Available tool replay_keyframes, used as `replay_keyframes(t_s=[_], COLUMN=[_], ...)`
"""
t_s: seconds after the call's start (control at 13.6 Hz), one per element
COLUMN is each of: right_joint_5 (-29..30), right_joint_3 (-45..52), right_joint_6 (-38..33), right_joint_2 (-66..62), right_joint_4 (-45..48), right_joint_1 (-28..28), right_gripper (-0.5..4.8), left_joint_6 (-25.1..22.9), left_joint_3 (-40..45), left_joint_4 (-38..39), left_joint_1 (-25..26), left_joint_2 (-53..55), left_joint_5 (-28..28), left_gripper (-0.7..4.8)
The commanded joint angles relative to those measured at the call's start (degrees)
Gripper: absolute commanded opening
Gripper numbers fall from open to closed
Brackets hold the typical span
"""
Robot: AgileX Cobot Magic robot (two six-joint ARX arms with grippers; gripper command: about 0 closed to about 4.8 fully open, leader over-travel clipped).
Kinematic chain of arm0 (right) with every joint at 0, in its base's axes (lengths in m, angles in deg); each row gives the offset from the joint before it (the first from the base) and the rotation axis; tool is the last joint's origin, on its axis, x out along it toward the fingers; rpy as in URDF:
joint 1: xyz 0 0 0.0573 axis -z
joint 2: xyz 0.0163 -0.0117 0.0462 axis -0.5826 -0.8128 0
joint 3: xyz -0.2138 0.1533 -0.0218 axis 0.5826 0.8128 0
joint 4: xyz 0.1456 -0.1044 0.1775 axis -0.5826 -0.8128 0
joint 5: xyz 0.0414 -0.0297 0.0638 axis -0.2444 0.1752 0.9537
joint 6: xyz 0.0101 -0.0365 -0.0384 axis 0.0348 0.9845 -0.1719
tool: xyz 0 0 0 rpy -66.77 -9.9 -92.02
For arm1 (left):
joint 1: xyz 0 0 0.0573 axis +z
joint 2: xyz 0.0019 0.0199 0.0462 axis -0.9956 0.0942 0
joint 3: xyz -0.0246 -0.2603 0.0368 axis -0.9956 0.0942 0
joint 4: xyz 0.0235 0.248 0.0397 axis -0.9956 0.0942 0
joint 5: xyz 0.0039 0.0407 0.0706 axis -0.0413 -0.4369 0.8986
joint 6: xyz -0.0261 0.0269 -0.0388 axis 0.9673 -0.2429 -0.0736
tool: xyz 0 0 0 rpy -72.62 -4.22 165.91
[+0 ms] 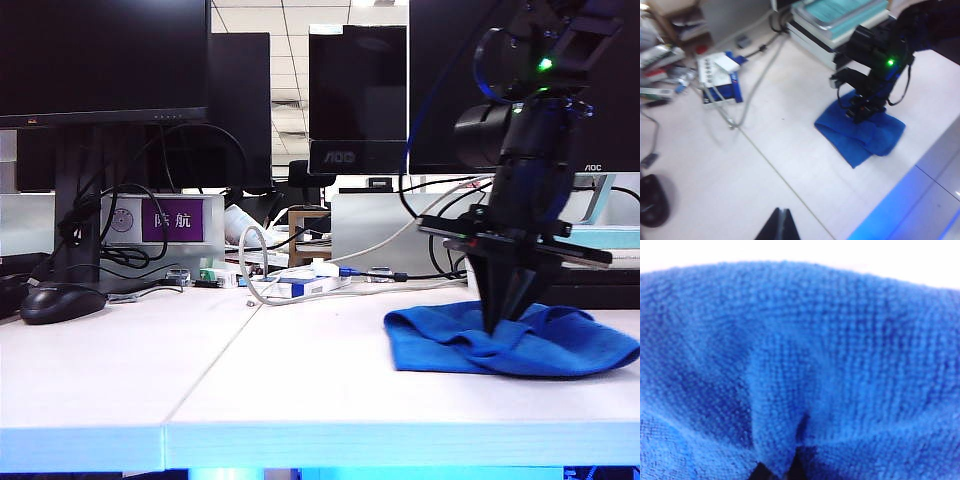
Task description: Wipe the table from right to left using the rag.
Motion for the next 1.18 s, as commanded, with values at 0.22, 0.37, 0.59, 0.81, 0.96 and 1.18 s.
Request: replay_keyframes(t_s=[0.22, 0.37, 0.59, 0.81, 0.96, 1.18], right_joint_5=[2.5, 3.6, 6.9, 8.2, 9.0, 12.2], right_joint_3=[0.8, 0.8, 0.7, 0.3, 0.3, -3.3], right_joint_6=[-4.3, -5.6, -9.5, -12.5, -13.9, -15.8], right_joint_2=[-1.7, -2.6, -4.0, -4.0, -4.0, -6.0], right_joint_4=[1.4, 2.1, 5.7, 8.5, 10.4, 11.3], right_joint_1=[-4.1, -6.7, -10.7, -12.8, -13.9, -14.8], right_gripper=[-0.01, -0.01, -0.01, -0.01, -0.01, -0.01], left_joint_6=[0.5, 0.9, 1.1, 1.1, 1.1, 1.1], left_joint_3=[-0.2, -0.2, -0.2, -0.2, -0.2, -0.2], left_joint_4=[-0.1, 0.0, 1.0, 1.3, 1.3, 1.3], left_joint_1=[-0.1, -0.1, -0.1, -0.1, -0.1, -0.1], left_joint_2=[-2.1, -2.5, -2.8, -2.8, -2.8, -2.8], left_joint_5=[1.1, 1.2, 1.2, 1.2, 1.2, 1.2], left_gripper=[-0.05, -0.05, -0.05, -0.05, -0.05, -0.05])
